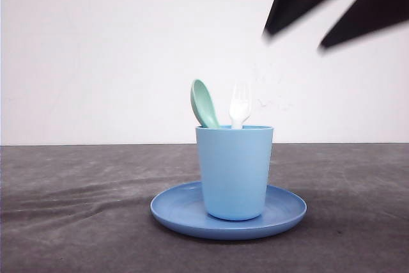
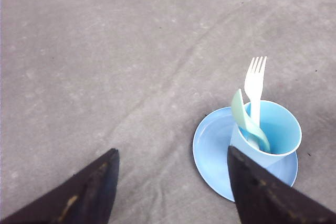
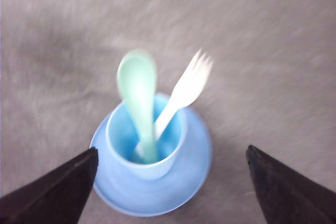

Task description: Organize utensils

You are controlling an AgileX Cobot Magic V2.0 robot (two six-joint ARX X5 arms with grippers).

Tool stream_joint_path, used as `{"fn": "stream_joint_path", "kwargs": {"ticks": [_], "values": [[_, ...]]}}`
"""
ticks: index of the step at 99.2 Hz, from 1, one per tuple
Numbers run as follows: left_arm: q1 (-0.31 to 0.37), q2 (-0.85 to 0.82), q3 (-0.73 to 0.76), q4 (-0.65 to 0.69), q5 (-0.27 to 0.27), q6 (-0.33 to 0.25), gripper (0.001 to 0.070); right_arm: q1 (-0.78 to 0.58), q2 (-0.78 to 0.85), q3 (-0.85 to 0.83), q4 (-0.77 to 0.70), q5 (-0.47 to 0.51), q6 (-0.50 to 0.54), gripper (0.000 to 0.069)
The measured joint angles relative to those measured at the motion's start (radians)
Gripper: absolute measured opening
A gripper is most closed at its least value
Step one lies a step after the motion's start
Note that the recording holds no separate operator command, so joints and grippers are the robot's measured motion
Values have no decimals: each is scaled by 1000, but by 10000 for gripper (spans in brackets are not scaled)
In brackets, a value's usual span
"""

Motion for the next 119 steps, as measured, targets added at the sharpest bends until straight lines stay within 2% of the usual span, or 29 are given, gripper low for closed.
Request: {"fn": "stream_joint_path", "kwargs": {"ticks": [13,26,56,60,64,73,79,91,119], "values": [[0,0,0,0,0,-8,395,0,-77,106,-90,40,3,567],[0,0,0,1,0,-24,395,0,-121,180,-106,41,3,567],[0,0,0,17,0,-63,395,0,-135,191,-166,115,3,561],[0,0,0,18,0,-63,390,0,-131,191,-172,119,4,523],[0,0,0,23,0,-63,354,0,-128,191,-172,119,4,427],[0,0,0,26,0,-70,133,0,-128,191,-180,121,2,166],[0,0,0,32,1,-74,58,0,-128,191,-179,138,2,72],[0,0,0,51,1,-74,23,0,-128,191,-176,142,3,26],[0,0,0,64,1,-74,22,0,-128,191,-167,142,3,17]]}}
